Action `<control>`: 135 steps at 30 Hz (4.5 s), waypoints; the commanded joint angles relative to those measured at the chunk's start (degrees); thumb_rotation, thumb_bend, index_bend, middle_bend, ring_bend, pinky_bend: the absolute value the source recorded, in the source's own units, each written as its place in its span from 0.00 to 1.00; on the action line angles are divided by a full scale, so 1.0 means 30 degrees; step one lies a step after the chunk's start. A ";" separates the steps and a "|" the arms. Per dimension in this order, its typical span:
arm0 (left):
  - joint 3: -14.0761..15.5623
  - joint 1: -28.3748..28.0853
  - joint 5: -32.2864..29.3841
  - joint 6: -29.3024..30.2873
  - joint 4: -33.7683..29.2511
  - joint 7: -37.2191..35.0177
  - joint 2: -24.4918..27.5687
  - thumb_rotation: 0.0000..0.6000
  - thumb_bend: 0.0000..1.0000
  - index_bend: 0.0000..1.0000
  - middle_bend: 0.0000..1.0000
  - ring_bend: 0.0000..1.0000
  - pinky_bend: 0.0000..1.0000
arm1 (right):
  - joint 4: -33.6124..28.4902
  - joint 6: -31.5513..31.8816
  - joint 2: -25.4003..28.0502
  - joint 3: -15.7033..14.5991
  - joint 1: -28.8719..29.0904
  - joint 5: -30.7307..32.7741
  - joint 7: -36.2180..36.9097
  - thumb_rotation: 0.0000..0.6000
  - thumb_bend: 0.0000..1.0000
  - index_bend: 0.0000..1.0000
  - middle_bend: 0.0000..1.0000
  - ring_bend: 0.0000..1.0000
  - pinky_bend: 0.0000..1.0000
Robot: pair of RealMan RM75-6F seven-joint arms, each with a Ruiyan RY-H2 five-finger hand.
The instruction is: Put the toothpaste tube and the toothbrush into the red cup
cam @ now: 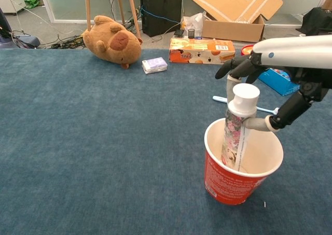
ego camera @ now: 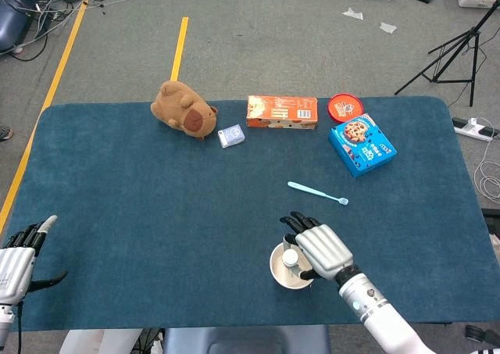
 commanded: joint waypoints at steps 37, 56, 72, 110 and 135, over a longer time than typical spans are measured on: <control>0.0042 0.0066 0.0052 0.0059 -0.0199 0.0011 0.0176 1.00 0.00 0.04 0.18 0.16 0.22 | 0.1572 0.0955 -0.2730 -0.0891 0.1834 0.2340 -0.2062 1.00 0.25 0.67 0.15 0.00 0.19; 0.0041 0.0056 0.0025 0.0012 -0.0225 0.0020 0.0188 1.00 0.00 0.04 0.19 0.16 0.23 | 0.1895 0.0541 -0.2526 -0.1108 0.1913 0.2029 -0.1022 1.00 0.24 0.58 0.15 0.00 0.19; 0.0035 0.0060 0.0016 0.0017 -0.0223 0.0016 0.0190 1.00 0.00 0.04 0.19 0.17 0.23 | 0.2163 0.0253 -0.2397 -0.1190 0.1916 0.1771 -0.0240 1.00 0.22 0.32 0.14 0.00 0.19; 0.0088 0.0031 -0.0003 -0.0093 -0.0201 0.0295 0.0064 1.00 0.00 0.04 0.19 0.17 0.23 | 0.2133 -0.0086 -0.0063 -0.2447 0.0076 -0.0306 0.2197 1.00 0.22 0.32 0.13 0.00 0.19; 0.0108 0.0034 0.0059 -0.0061 -0.0221 0.0318 0.0061 1.00 0.00 0.04 0.19 0.17 0.23 | 0.3269 0.1666 -0.0120 -0.1020 -0.1346 -0.3860 0.3664 1.00 0.22 0.32 0.13 0.00 0.19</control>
